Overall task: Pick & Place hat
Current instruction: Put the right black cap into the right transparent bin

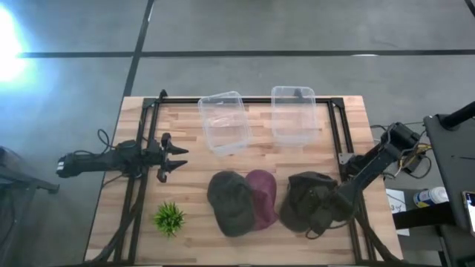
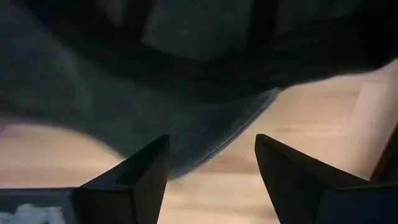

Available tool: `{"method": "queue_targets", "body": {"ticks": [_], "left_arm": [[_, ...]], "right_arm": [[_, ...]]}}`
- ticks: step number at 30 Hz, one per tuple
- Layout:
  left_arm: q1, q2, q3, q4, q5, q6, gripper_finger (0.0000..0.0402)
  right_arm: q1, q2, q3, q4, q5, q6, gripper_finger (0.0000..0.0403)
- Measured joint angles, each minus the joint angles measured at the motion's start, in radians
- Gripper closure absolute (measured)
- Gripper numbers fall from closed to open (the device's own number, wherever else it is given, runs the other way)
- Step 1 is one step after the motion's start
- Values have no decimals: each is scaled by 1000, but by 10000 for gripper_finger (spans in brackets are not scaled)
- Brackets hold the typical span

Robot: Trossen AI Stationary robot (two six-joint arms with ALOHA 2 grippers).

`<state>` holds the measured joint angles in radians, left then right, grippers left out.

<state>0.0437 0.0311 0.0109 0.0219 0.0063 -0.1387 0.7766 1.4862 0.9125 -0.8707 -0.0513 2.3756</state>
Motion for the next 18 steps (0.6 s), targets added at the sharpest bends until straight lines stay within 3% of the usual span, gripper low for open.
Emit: {"method": "queue_targets", "body": {"ticks": [8,14,18], "left_arm": [[0,0,0,0,0,0,209],[0,0,0,0,0,0,209],[0,0,0,0,0,0,209]], "right_arm": [[13,26,-150,207,60,0,170],[8,21,-216,247,230,-14,180],[8,14,-226,237,358,-72,220]]}}
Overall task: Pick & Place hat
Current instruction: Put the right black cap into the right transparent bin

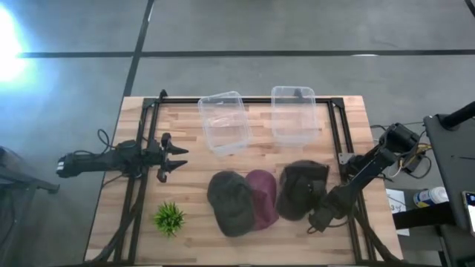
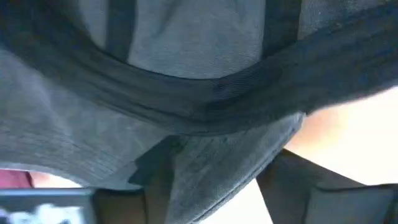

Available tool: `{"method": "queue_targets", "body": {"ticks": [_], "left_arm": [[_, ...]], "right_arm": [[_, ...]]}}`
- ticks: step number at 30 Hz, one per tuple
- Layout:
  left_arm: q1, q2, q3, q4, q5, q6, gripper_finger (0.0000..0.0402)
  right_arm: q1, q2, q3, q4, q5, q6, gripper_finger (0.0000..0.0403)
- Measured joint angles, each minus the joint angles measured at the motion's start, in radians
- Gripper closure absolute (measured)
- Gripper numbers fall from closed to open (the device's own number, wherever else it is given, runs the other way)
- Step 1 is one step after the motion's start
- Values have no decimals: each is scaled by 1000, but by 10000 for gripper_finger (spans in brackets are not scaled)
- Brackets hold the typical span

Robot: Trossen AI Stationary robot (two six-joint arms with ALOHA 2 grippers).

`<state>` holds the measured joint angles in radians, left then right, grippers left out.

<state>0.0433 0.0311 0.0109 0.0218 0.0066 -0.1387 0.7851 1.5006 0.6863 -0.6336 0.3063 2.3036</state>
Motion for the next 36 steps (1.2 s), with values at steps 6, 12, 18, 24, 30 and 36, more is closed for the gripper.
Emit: {"method": "queue_targets", "body": {"ticks": [6,12,18,24,30,36], "left_arm": [[0,0,0,0,0,0,209],[0,0,0,0,0,0,209],[0,0,0,0,0,0,209],[0,0,0,0,0,0,209],[0,0,0,0,0,0,209],[0,5,0,-3,0,0,209]], "right_arm": [[23,-1,7,-2,140,-82,344],[63,-49,76,4,135,-248,388],[109,-186,242,-74,230,-430,389],[52,-290,489,-627,610,-415,389],[-276,-322,629,-873,738,-666,390],[-691,-316,619,-844,693,-915,390]]}}
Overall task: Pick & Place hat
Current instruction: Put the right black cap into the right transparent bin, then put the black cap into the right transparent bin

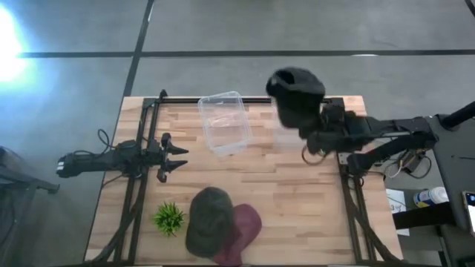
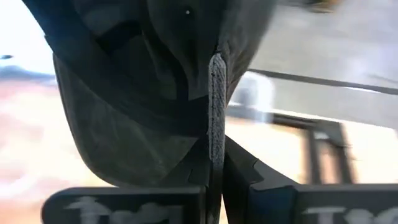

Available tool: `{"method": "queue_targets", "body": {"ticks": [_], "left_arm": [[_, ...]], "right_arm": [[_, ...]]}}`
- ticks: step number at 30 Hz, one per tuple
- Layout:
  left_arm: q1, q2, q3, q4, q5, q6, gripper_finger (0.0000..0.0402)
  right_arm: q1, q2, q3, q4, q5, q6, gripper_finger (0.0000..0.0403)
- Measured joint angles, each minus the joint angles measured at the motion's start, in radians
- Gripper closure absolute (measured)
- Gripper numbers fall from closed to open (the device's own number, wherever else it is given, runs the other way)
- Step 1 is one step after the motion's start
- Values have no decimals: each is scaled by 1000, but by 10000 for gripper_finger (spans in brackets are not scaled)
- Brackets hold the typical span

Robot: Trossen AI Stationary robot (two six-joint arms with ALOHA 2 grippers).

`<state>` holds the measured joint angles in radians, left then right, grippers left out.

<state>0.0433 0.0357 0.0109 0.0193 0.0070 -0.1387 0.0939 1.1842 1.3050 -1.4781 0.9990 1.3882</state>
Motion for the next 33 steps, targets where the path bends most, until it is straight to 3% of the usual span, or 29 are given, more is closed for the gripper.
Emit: {"method": "queue_targets", "body": {"ticks": [3,5,9,13,19,25,28,33], "left_arm": [[0,2,0,-2,0,0,209],[0,2,0,-2,0,0,209],[0,4,0,-2,0,0,209],[0,5,0,-2,0,0,209],[0,5,0,-2,0,0,209],[0,5,0,-3,0,0,209],[0,5,0,-3,0,0,209],[0,5,0,-3,0,0,209]], "right_arm": [[-157,6,-11,-11,25,0,390],[-260,20,-18,-3,-14,-16,390],[-412,76,-49,73,-197,-150,390],[-477,147,-89,261,-374,-296,390],[-485,285,-93,299,-515,-386,372],[-458,369,-92,291,-611,-445,301],[-414,361,-60,275,-593,-450,264],[-332,274,38,278,-474,-469,227]]}}
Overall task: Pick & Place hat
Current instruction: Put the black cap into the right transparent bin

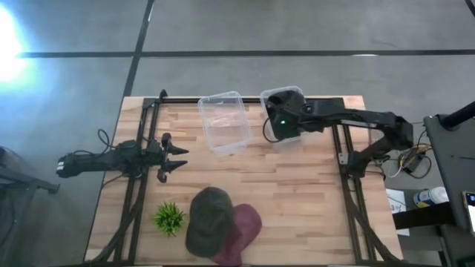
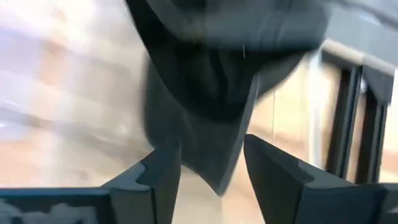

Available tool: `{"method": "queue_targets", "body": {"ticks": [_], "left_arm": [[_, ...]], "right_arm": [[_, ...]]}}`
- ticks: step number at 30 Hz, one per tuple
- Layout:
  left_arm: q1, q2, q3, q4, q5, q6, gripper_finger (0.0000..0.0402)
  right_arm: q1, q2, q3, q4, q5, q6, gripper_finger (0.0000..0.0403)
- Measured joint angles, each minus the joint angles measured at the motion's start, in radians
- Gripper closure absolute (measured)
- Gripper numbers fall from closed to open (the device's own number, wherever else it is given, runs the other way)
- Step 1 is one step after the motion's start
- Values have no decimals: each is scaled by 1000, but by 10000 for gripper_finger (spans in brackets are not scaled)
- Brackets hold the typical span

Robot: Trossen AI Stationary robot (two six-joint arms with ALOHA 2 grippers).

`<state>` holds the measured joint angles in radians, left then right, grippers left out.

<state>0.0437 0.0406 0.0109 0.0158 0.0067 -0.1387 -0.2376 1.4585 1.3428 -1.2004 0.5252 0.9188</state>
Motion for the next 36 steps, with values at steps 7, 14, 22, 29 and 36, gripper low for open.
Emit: {"method": "queue_targets", "body": {"ticks": [7,14,22,29,36], "left_arm": [[0,0,0,9,-16,101,209],[0,0,0,134,1,-444,209],[-2,1,0,282,-35,-840,209],[-2,3,0,333,14,-1071,209],[-57,85,33,222,131,-1199,209]], "right_arm": [[185,-151,143,136,-17,-160,216],[392,-134,108,321,-253,59,223],[534,87,60,567,-328,370,227],[578,285,44,761,-448,592,232],[622,439,48,1111,-473,697,234]]}}
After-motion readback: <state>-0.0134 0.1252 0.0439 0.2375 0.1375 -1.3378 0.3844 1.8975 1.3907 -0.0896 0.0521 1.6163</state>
